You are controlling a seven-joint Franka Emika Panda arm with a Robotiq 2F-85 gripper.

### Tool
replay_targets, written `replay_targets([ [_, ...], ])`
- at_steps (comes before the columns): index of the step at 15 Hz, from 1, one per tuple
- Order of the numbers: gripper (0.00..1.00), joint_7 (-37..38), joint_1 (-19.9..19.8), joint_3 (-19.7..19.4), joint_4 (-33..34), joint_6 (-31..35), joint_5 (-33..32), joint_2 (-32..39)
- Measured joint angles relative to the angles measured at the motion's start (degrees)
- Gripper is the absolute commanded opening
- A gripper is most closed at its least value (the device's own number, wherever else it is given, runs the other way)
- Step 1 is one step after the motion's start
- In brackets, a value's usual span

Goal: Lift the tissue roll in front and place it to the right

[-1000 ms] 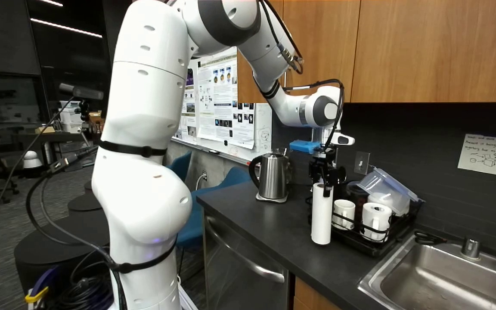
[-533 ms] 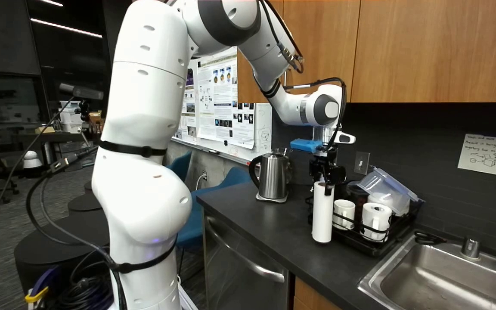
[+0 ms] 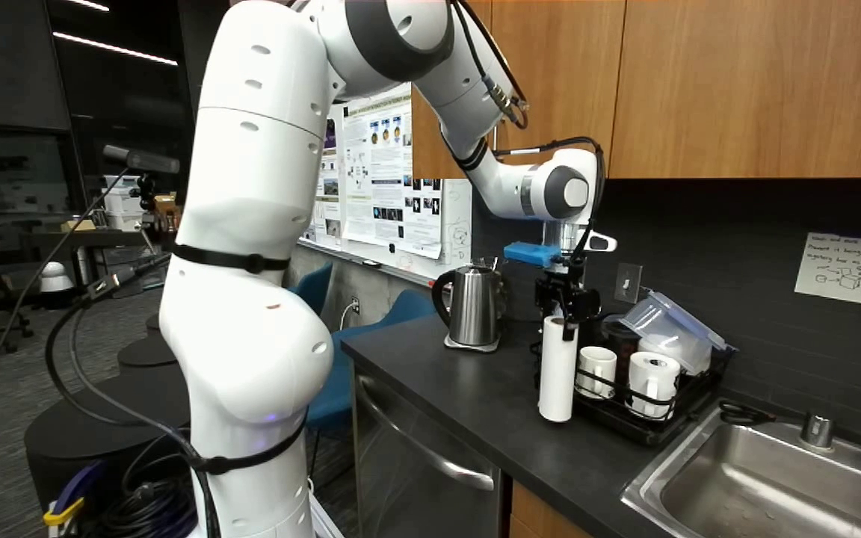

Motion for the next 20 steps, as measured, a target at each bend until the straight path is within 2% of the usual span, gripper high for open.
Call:
replay_targets([
  [6,0.45,-2.33,-0.01,0.00,0.00,-0.10,0.12,0.16],
  [7,0.76,-2.72,-0.02,0.00,0.00,-0.11,0.13,0.16],
  [8,0.93,-2.96,-0.02,0.00,0.00,-0.11,0.13,0.16],
  [9,0.97,-3.06,-0.03,0.00,0.00,-0.12,0.13,0.16],
  [11,1.00,-3.23,-0.03,0.00,0.07,-0.11,0.13,0.16],
  [20,1.00,-4.52,-0.04,-0.01,0.78,-0.41,0.56,0.16],
])
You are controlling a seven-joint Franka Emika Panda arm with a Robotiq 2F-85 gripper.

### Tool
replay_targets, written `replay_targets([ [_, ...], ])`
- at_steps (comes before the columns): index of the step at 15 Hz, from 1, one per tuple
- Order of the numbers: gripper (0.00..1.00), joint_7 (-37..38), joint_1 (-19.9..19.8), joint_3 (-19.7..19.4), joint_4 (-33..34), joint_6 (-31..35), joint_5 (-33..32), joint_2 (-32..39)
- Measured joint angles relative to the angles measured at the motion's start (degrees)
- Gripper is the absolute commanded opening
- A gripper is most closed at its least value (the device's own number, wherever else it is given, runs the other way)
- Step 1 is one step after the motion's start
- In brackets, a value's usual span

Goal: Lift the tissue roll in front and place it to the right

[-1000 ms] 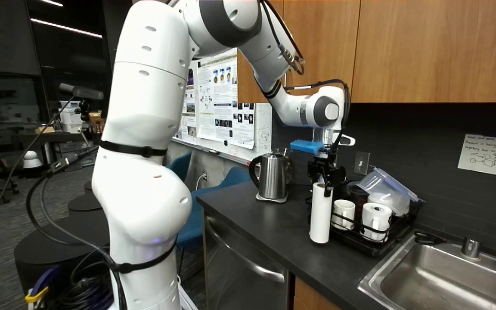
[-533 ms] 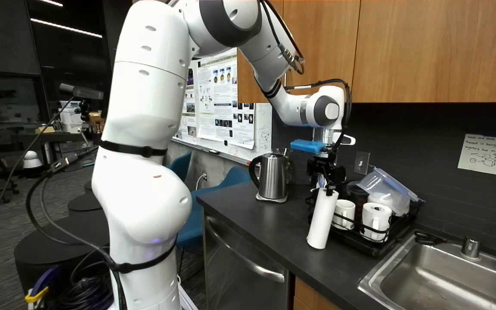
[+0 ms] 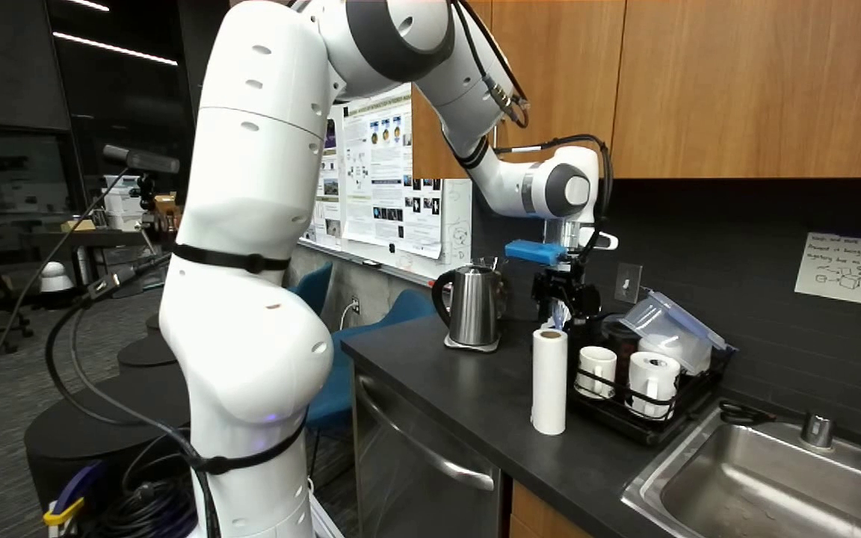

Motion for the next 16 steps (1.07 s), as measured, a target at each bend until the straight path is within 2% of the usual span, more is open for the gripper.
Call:
replay_targets([
  [4,1.00,-0.25,0.22,0.22,0.26,-0.54,0.92,-0.42],
  [6,1.00,1.07,1.14,1.05,0.70,-3.34,1.39,-2.57],
  [12,1.00,8.19,5.22,5.29,0.05,-12.77,2.39,-12.68],
  [16,1.00,12.36,7.34,8.47,-1.70,-15.61,3.36,-15.40],
])
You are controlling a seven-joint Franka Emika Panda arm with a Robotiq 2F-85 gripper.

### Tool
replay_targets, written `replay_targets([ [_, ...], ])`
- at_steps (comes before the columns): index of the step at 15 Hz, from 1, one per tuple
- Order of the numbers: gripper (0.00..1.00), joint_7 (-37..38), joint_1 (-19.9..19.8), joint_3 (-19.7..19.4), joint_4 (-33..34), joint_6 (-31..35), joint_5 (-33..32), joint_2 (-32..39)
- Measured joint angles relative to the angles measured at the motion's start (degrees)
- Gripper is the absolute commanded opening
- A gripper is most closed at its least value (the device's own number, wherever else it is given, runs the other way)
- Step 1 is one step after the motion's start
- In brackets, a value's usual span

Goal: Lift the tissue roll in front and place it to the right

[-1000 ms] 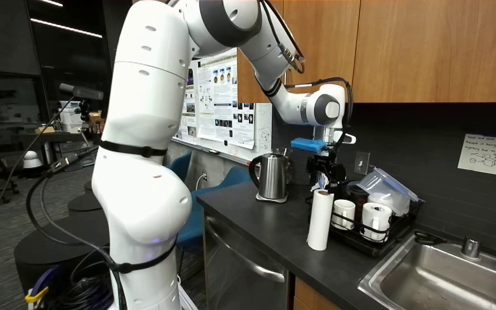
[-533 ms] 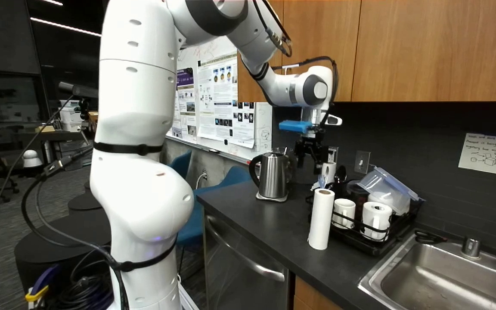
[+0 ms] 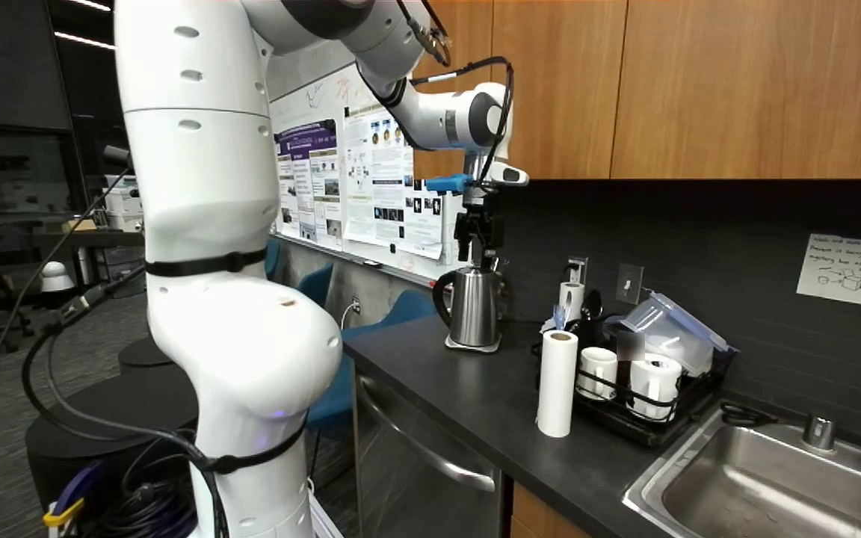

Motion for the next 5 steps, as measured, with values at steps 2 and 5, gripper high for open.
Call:
replay_targets([
  [2,1.00,0.46,0.16,0.32,-0.36,-0.01,0.00,-0.04],
  [5,1.00,0.46,-0.14,-0.04,-0.54,-0.01,0.00,-0.04],
])
